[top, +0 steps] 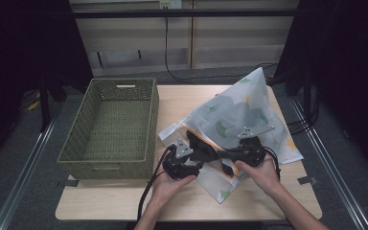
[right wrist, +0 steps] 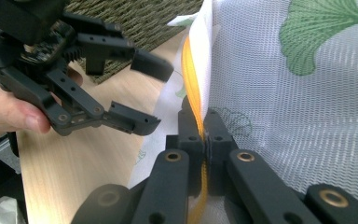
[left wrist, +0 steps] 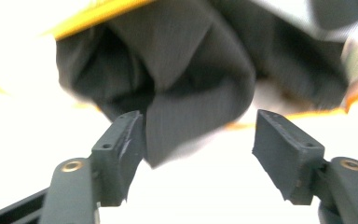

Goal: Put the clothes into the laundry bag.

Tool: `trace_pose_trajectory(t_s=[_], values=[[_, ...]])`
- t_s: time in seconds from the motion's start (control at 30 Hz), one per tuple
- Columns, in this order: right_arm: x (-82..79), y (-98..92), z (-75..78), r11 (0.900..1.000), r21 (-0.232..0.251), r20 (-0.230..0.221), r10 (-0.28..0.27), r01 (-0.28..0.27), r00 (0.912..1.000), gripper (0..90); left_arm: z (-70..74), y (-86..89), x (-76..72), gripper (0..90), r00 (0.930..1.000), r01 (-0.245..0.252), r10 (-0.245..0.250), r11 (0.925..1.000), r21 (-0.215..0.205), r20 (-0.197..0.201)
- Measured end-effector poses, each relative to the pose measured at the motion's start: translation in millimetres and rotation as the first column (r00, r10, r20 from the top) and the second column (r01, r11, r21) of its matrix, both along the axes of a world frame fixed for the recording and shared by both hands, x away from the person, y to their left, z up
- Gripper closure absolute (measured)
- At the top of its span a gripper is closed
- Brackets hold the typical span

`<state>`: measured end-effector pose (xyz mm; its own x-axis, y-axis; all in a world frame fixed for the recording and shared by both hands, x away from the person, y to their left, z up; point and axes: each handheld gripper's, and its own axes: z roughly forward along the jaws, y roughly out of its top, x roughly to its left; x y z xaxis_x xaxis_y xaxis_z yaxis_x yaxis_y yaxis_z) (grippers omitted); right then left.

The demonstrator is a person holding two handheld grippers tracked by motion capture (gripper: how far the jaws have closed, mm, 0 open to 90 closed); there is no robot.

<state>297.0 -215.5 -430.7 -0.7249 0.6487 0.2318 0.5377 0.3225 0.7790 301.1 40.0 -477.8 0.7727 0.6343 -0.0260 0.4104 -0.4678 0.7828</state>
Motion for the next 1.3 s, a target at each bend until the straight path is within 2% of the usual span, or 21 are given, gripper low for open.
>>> trace_pose_trajectory(t_s=[0.03,0.07,0.17,0.23,0.3,0.33,0.4,0.43,0.5,0.57,0.6,0.67,0.9,0.93,0.97,1.0,1.03,1.1,1.2,1.27,1.3], values=[[0.6,0.7,-0.2,1.0,-0.006,0.004,0.002,-0.002,1.0,88.6,-2.6,1.4,-0.3,36.0,1.0,0.004,-0.004,1.0,0.003,0.007],[0.8,1.3,-0.3,1.0,-0.007,0.003,0.001,-0.001,1.0,88.6,-7.2,2.3,0.0,36.9,0.9999,0.012,-0.012,0.9999,0.0,-0.011],[1.9,3.0,-1.3,1.0,-0.015,0.005,0.007,-0.007,1.0,88.5,-21.6,-0.7,1.8,38.3,0.998,0.055,-0.053,0.9968,0.059,-0.034],[2.6,3.5,-2.2,1.0,-0.018,0.003,0.007,-0.006,1.0,88.5,-24.7,-2.6,3.5,33.7,0.9985,0.037,-0.033,0.9959,0.083,-0.042],[3.8,3.3,-4.1,1.0,-0.027,0.005,0.009,-0.009,1.0,88.4,-28.2,-3.8,6.2,32.4,0.9985,0.04,-0.037,0.9962,0.078,-0.041],[4.1,3.1,-4.8,1.0,-0.027,0.001,0.009,-0.009,1.0,88.4,-30.7,-3.1,8.8,32.2,0.9985,0.041,-0.039,0.998,0.049,-0.039],[5.2,3.2,-7.5,0.999,-0.032,-0.004,0.01,-0.011,0.9999,88.3,-28.9,-3.6,12.3,34.0,0.9964,0.074,-0.071,0.995,0.067,-0.045],[5.8,2.8,-8.5,0.999,-0.034,-0.003,0.011,-0.011,0.9999,88.3,-27.5,-4.1,13.3,34.9,0.9963,0.069,-0.065,0.9952,0.07,-0.056],[6.9,2.9,-9.5,0.999,-0.038,-0.006,0.01,-0.01,0.9999,88.2,-24.4,-4.4,14.6,49.4,0.9944,0.088,-0.082,0.9924,0.086,-0.067],[8.0,3.2,-11.2,0.999,-0.044,-0.005,0.004,-0.004,1.0,88.2,-25.6,-5.7,15.1,70.6,0.9944,0.092,-0.089,0.9939,0.061,-0.058],[8.5,3.4,-12.1,0.999,-0.049,-0.01,0.006,-0.007,0.9999,88.2,-25.8,-6.1,15.8,76.8,0.9928,0.11,-0.107,0.9919,0.063,-0.054],[10.2,4.0,-14.7,0.998,-0.055,-0.013,0.006,-0.007,0.9999,88.1,-24.3,-7.8,16.2,88.5,0.989,0.124,-0.119,0.9906,0.058,-0.088],[16.0,4.8,-19.9,0.998,-0.061,-0.026,0.005,-0.006,0.9996,88.1,-25.1,-8.3,11.7,90.0,0.9922,0.115,-0.111,0.9912,0.067,-0.057],[15.6,4.7,-19.8,0.998,-0.062,-0.022,0.006,-0.007,0.9997,88.1,-24.9,-7.6,9.9,86.8,0.9948,0.097,-0.094,0.9917,0.084,-0.038],[14.9,4.6,-19.5,0.998,-0.064,-0.022,0.006,-0.007,0.9997,88.0,-24.1,-6.6,7.3,76.6,0.9987,0.051,-0.051,0.9922,0.113,-0.01],[14.0,4.2,-19.0,0.998,-0.065,-0.018,0.003,-0.004,0.9998,88.0,-23.6,-6.1,6.3,59.6,0.9995,0.03,-0.03,0.9923,0.12,-0.008],[13.8,3.8,-18.9,0.998,-0.063,-0.018,0.004,-0.006,0.9998,87.9,-22.3,-3.7,6.4,50.9,0.9994,0.033,-0.031,0.9903,0.135,-0.018],[14.3,2.8,-19.3,0.998,-0.062,-0.02,0.003,-0.004,0.9998,87.8,-24.7,-2.0,10.4,41.0,0.9997,0.017,-0.015,0.9928,0.119,-0.018],[14.5,2.9,-20.0,0.998,-0.061,-0.023,0.004,-0.005,0.9997,87.6,-25.5,-2.5,16.4,12.8,0.9984,-0.009,0.018,0.9864,0.164,-0.053],[13.6,2.7,-19.4,0.998,-0.061,-0.026,0.004,-0.005,0.9997,87.6,-27.9,-3.7,18.1,3.6,0.9985,-0.036,0.043,0.985,0.169,-0.035],[13.4,2.4,-19.4,0.998,-0.058,-0.027,0.003,-0.004,0.9996,87.6,-28.6,-2.8,19.4,3.2,0.9977,-0.036,0.044,0.9875,0.153,-0.052]])
